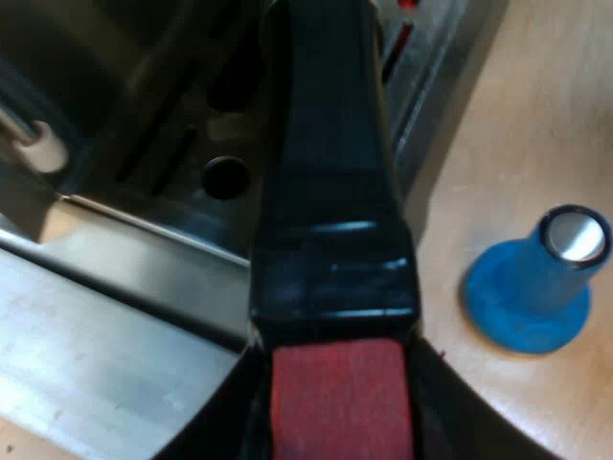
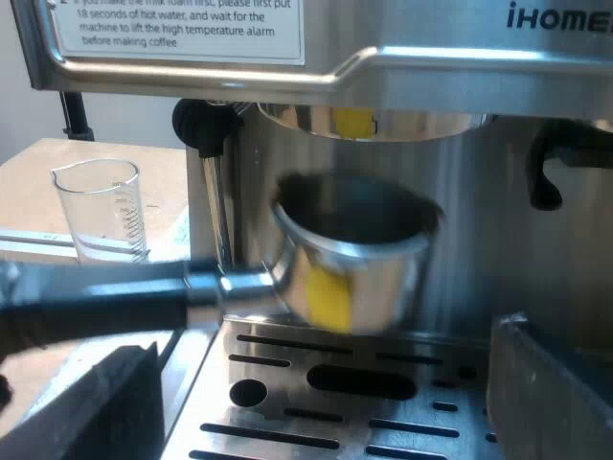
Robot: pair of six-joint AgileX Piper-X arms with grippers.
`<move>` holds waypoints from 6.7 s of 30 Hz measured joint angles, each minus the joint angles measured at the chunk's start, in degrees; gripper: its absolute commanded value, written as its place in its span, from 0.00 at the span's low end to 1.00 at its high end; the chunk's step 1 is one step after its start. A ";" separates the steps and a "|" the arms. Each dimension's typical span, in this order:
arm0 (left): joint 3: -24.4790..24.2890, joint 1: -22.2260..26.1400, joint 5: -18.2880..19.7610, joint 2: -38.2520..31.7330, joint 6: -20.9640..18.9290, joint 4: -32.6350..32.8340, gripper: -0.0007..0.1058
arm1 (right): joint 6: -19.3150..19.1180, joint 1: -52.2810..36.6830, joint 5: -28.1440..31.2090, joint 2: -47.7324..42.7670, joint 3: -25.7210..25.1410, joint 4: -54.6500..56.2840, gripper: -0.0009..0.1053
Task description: Put the handle in the coffee machine
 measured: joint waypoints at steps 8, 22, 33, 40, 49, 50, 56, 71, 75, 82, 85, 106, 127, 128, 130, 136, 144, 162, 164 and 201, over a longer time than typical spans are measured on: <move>0.00 -2.57 -0.17 0.00 -4.96 -2.74 0.02 | 0.00 0.00 0.00 0.00 0.00 0.00 0.68; -1.01 -2.57 0.11 0.00 -9.76 -6.87 0.02 | 0.00 0.00 0.00 0.00 0.00 0.00 0.68; -2.61 -2.57 0.06 0.35 -10.94 -7.27 0.02 | 0.00 0.00 0.00 0.00 0.00 0.00 0.68; -2.83 -2.19 -0.12 0.51 -9.55 -7.27 0.02 | 0.00 0.00 0.00 0.00 0.00 0.00 0.68; -2.83 2.21 5.80 1.48 -9.05 -5.43 0.02 | 0.00 0.00 0.00 0.00 0.00 0.00 0.68; -2.83 2.21 5.88 1.48 -9.05 -5.43 0.02 | 0.00 0.00 0.00 0.00 0.00 0.00 0.68; -2.83 2.37 6.95 1.48 -9.05 -4.71 0.02 | 0.00 0.00 0.00 0.00 0.00 0.00 0.68; -2.83 -0.07 6.25 1.48 -10.10 -5.45 0.02 | 0.00 0.00 0.00 0.00 0.00 0.00 0.68; -2.83 -0.07 6.11 1.48 -11.04 -6.26 0.02 | 0.00 0.00 0.00 0.00 0.00 0.00 0.68; -2.83 -0.07 6.11 1.48 -12.25 -6.94 0.02 | 0.00 0.00 0.00 0.00 0.00 0.00 0.68; -2.83 -0.18 5.93 1.48 -14.15 -7.89 0.02 | 0.00 0.00 0.00 0.00 0.00 0.00 0.68; -2.98 -0.12 6.11 1.62 -8.80 -7.22 0.02 | 0.00 0.00 0.00 0.00 0.00 0.00 0.68; -4.27 -0.12 5.35 1.62 -6.44 -6.95 0.02 | 0.00 0.00 0.00 0.00 0.00 0.00 0.68; -4.52 -0.12 5.35 1.62 -7.07 -6.35 0.02 | 0.00 0.00 0.11 0.00 0.00 0.00 0.68; -5.11 -0.12 5.35 1.62 -9.09 -4.99 0.02 | 0.00 0.00 0.09 0.00 0.00 0.00 0.68; -6.26 -0.12 5.33 1.62 -11.00 -2.88 0.02 | 0.00 -0.25 0.09 0.00 0.00 0.40 0.68; -6.66 -0.12 5.33 1.62 -11.31 -1.74 0.02 | 0.00 -1.30 0.09 0.10 0.00 0.94 0.68; -6.66 -0.12 5.33 1.62 -11.39 -1.74 0.02 | 0.00 -9.72 -13.04 6.37 0.00 -2.88 0.33; -6.66 -0.12 5.33 1.62 -11.39 -1.74 0.02 | 0.00 -10.36 -14.16 7.05 0.00 -4.54 0.32; -6.93 -0.12 5.66 1.62 -11.86 -0.03 0.02 | -6.93 -17.50 -10.79 18.98 -7.46 -24.26 0.30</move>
